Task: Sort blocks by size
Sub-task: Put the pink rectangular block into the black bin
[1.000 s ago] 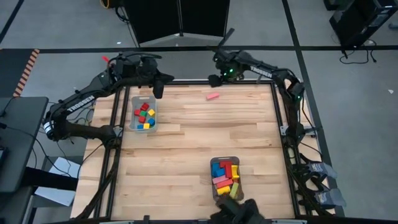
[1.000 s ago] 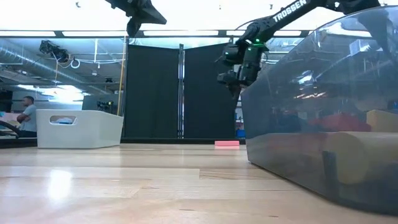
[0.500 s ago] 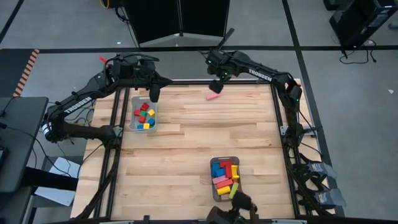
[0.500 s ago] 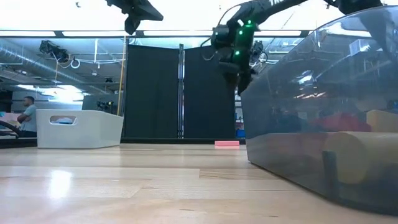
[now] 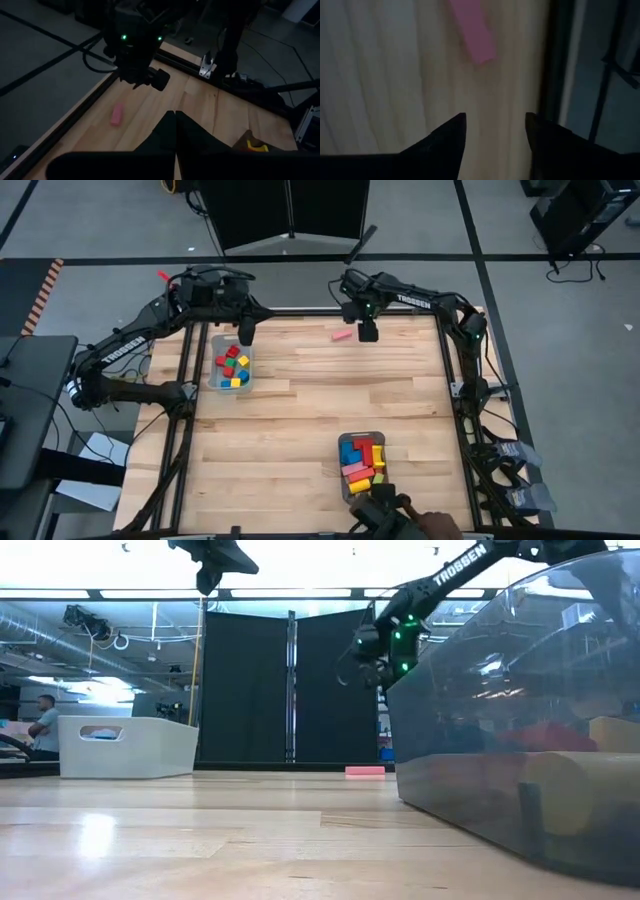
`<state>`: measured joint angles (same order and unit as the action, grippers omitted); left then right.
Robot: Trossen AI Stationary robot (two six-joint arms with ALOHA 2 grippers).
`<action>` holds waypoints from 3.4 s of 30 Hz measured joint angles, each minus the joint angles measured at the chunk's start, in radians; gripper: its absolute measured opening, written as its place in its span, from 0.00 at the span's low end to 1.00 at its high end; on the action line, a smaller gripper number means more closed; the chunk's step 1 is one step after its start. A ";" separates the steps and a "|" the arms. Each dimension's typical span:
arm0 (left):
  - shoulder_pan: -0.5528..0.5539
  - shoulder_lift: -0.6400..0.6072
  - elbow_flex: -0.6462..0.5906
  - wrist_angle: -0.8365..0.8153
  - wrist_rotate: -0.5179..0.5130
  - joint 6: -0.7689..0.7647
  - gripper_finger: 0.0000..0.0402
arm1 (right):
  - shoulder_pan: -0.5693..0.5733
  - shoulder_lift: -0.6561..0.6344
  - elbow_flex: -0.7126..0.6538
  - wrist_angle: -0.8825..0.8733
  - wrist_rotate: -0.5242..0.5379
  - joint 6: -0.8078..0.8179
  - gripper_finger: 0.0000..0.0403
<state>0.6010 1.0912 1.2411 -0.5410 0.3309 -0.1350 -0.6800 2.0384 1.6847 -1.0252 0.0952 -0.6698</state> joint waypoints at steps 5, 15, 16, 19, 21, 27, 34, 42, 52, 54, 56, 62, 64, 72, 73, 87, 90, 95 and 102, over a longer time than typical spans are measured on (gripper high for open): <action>0.000 0.000 0.000 -0.020 0.000 -0.008 0.01 | -0.066 -0.018 -0.098 0.005 -0.086 -0.034 0.53; 0.000 -0.001 0.000 0.023 -0.018 -0.030 0.01 | -0.277 -0.373 -0.568 0.601 -0.327 -0.012 0.46; 0.000 -0.001 0.000 0.028 -0.018 -0.030 0.01 | -0.287 -0.401 -0.617 0.682 -0.347 -0.019 0.45; 0.000 -0.001 0.000 0.039 -0.020 -0.032 0.01 | -0.302 -0.430 -0.734 0.895 -0.413 -0.044 0.42; 0.000 -0.001 0.000 0.050 -0.024 -0.049 0.01 | -0.300 -0.402 -0.763 0.989 -0.448 -0.047 0.41; -0.001 -0.001 0.000 0.080 -0.031 -0.094 0.01 | -0.294 -0.234 -0.644 0.917 -0.523 -0.004 0.41; -0.002 -0.001 0.000 0.078 -0.061 -0.113 0.01 | -0.238 -0.114 -0.475 0.715 -0.543 -0.001 0.46; -0.002 0.000 0.000 0.078 -0.073 -0.115 0.01 | -0.172 -0.129 -0.453 0.646 -0.489 -0.042 0.64; -0.002 0.001 0.000 0.077 -0.078 -0.104 0.01 | -0.130 -0.170 -0.454 0.647 -0.467 -0.069 0.70; -0.002 0.002 0.000 0.073 -0.085 -0.104 0.01 | -0.104 -0.196 -0.453 0.651 -0.445 -0.066 0.69; -0.002 0.012 0.000 0.075 -0.094 -0.104 0.01 | -0.063 -0.199 -0.444 0.626 -0.351 -0.070 0.68; -0.002 0.086 0.000 0.072 -0.113 -0.109 0.01 | 0.041 -0.177 -0.326 0.425 -0.199 -0.071 0.70; -0.010 0.140 0.000 0.075 -0.139 -0.111 0.01 | 0.057 -0.177 -0.292 0.378 -0.153 -0.087 0.71; -0.014 0.408 0.000 0.170 -0.186 -0.082 0.01 | 0.018 -0.155 -0.210 0.293 -0.169 -0.043 0.72; -0.014 0.444 0.000 0.210 -0.191 -0.081 0.01 | 0.014 -0.155 -0.210 0.300 -0.168 -0.041 0.72; -0.012 1.057 0.423 0.096 -0.175 0.140 0.12 | -0.135 -0.562 -0.185 0.356 -0.332 0.109 0.71; -0.032 1.143 0.572 -0.024 -0.178 0.186 0.25 | -0.136 -0.636 -0.195 0.354 -0.332 0.121 0.70; -0.083 1.268 0.791 -0.171 -0.245 0.252 0.53 | -0.125 -0.711 -0.195 0.354 -0.333 0.129 0.70; -0.109 1.386 0.950 -0.282 -0.323 0.278 0.82 | -0.088 -0.745 -0.196 0.346 -0.333 0.147 0.70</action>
<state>0.4923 2.4771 2.1912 -0.8227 0.0078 0.1432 -0.7683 1.2935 1.4887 -0.6788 -0.2379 -0.5228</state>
